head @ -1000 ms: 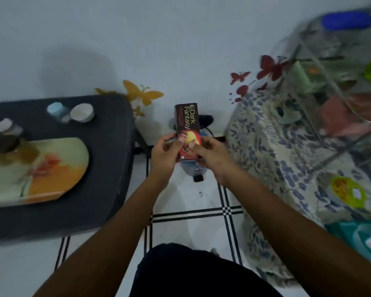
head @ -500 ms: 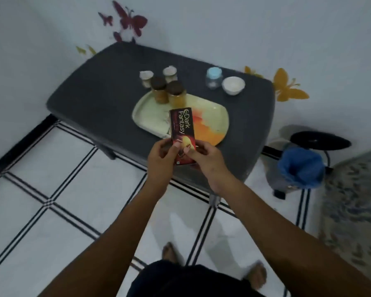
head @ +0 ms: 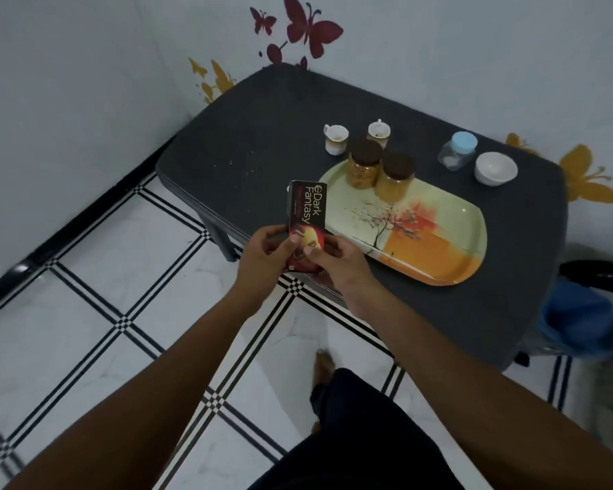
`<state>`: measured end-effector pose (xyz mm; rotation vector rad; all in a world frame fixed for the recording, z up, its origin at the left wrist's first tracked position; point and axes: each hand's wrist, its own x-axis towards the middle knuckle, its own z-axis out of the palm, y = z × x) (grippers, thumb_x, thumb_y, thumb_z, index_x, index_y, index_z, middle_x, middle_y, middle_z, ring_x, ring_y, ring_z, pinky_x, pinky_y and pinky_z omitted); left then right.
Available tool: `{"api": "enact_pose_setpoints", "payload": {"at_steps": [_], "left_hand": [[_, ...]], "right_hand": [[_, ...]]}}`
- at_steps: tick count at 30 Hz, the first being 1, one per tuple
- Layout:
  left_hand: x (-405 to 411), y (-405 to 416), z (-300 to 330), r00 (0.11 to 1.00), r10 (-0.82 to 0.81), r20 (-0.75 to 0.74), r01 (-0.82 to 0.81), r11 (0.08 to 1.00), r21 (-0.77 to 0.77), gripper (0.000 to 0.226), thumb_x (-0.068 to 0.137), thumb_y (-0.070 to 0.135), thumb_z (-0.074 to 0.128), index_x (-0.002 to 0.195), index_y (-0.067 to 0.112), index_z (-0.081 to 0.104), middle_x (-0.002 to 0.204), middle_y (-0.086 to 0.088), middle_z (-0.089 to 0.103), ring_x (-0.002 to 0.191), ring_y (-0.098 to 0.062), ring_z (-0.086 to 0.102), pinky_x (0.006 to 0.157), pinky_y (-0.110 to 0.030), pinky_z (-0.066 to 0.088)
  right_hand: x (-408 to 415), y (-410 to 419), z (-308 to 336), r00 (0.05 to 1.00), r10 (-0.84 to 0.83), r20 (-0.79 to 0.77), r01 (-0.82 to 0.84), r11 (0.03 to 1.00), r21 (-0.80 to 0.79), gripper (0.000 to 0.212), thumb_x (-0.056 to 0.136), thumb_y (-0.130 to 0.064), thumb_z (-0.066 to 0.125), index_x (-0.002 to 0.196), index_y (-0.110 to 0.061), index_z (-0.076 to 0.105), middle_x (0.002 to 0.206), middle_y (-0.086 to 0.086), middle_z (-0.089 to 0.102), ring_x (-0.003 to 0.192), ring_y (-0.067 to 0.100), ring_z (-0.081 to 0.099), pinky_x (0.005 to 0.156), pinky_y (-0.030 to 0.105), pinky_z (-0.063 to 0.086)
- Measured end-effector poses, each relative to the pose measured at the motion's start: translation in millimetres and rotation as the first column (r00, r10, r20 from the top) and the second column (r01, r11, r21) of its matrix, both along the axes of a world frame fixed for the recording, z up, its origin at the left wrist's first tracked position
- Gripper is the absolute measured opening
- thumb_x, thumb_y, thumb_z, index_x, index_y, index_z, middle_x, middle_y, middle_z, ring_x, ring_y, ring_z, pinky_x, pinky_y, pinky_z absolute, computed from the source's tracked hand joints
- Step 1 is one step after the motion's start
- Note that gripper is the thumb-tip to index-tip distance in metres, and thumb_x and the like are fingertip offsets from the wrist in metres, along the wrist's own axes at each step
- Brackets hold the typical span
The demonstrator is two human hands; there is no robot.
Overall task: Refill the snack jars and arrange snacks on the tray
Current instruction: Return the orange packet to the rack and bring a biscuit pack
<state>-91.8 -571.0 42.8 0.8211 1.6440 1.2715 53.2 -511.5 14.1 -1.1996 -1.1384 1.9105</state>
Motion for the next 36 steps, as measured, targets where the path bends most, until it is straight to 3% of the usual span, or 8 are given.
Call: {"api": "enact_pose_setpoints", "payload": {"at_steps": [7, 14, 20, 23, 27, 31, 34, 36], "left_hand": [[-87, 58, -5, 1.000, -0.024, -0.008, 0.023, 0.999, -0.047, 0.033, 0.100, 0.034, 0.066, 0.130, 0.023, 0.058, 0.117, 0.003, 0.070, 0.099, -0.012, 0.073, 0.076, -0.024, 0.061], [-155, 112, 4, 0.992, -0.108, -0.061, 0.102, 0.990, -0.093, 0.020, 0.103, 0.033, 0.060, 0.122, 0.029, 0.058, 0.104, 0.016, 0.065, 0.082, 0.001, 0.071, 0.052, -0.011, 0.051], [-183, 178, -12, 0.946, -0.317, -0.065, 0.306, 0.942, -0.136, 0.024, 0.105, 0.026, 0.058, 0.129, 0.027, 0.061, 0.109, 0.014, 0.067, 0.099, -0.002, 0.065, 0.075, -0.016, 0.057], [-194, 221, -34, 0.906, -0.419, -0.059, 0.405, 0.898, -0.170, 0.027, 0.108, 0.022, 0.050, 0.132, 0.027, 0.063, 0.122, 0.000, 0.068, 0.112, -0.016, 0.066, 0.100, -0.036, 0.056], [-201, 272, -71, 0.845, -0.534, -0.009, 0.515, 0.819, -0.255, 0.033, 0.108, 0.019, 0.048, 0.139, 0.022, 0.062, 0.128, -0.005, 0.069, 0.118, -0.022, 0.065, 0.108, -0.046, 0.051], [-201, 295, -101, 0.808, -0.589, 0.032, 0.570, 0.765, -0.300, 0.034, 0.101, 0.012, 0.058, 0.126, 0.033, 0.068, 0.115, 0.007, 0.073, 0.111, -0.014, 0.068, 0.103, -0.038, 0.054], [-205, 304, -118, 0.793, -0.608, 0.045, 0.587, 0.742, -0.324, 0.030, 0.099, 0.018, 0.064, 0.118, 0.040, 0.072, 0.106, 0.014, 0.076, 0.104, -0.009, 0.070, 0.084, -0.021, 0.055], [-208, 308, -125, 0.799, -0.596, 0.078, 0.585, 0.740, -0.332, 0.027, 0.098, 0.019, 0.066, 0.113, 0.041, 0.073, 0.104, 0.013, 0.078, 0.102, -0.009, 0.072, 0.082, -0.020, 0.055]], "right_hand": [[-89, 57, -6, 0.999, -0.036, 0.027, 0.035, 0.999, 0.010, 0.029, 0.087, -0.026, 0.077, 0.113, -0.020, 0.066, 0.103, 0.001, 0.077, 0.093, 0.020, 0.076, 0.076, 0.035, 0.061], [-156, 103, 0, 0.995, -0.078, 0.060, 0.077, 0.997, 0.013, 0.029, 0.088, -0.024, 0.077, 0.114, -0.019, 0.064, 0.105, 0.003, 0.075, 0.093, 0.020, 0.075, 0.076, 0.034, 0.061], [-183, 148, -10, 0.963, -0.252, 0.094, 0.250, 0.968, 0.025, 0.025, 0.089, -0.009, 0.073, 0.112, -0.013, 0.064, 0.102, 0.009, 0.075, 0.089, 0.021, 0.075, 0.076, 0.035, 0.062], [-197, 171, -31, 0.927, -0.357, 0.116, 0.354, 0.934, 0.043, 0.022, 0.091, -0.008, 0.069, 0.111, -0.015, 0.064, 0.101, 0.007, 0.075, 0.089, 0.019, 0.075, 0.079, 0.032, 0.061], [-212, 199, -61, 0.873, -0.446, 0.195, 0.447, 0.893, 0.042, 0.015, 0.098, -0.016, 0.063, 0.112, -0.020, 0.066, 0.102, 0.003, 0.074, 0.087, 0.013, 0.073, 0.078, 0.028, 0.059], [-218, 213, -89, 0.811, -0.472, 0.346, 0.494, 0.869, 0.028, 0.015, 0.097, -0.024, 0.063, 0.111, -0.018, 0.065, 0.101, 0.002, 0.073, 0.083, 0.010, 0.069, 0.074, 0.025, 0.056], [-220, 220, -103, 0.786, -0.452, 0.421, 0.479, 0.876, 0.046, 0.019, 0.097, -0.024, 0.061, 0.114, -0.018, 0.067, 0.097, -0.002, 0.074, 0.080, 0.008, 0.068, 0.076, 0.027, 0.056], [-221, 223, -108, 0.765, -0.436, 0.473, 0.460, 0.885, 0.072, 0.022, 0.098, -0.028, 0.060, 0.117, -0.021, 0.068, 0.096, -0.007, 0.072, 0.081, 0.006, 0.066, 0.079, 0.028, 0.055]]}}
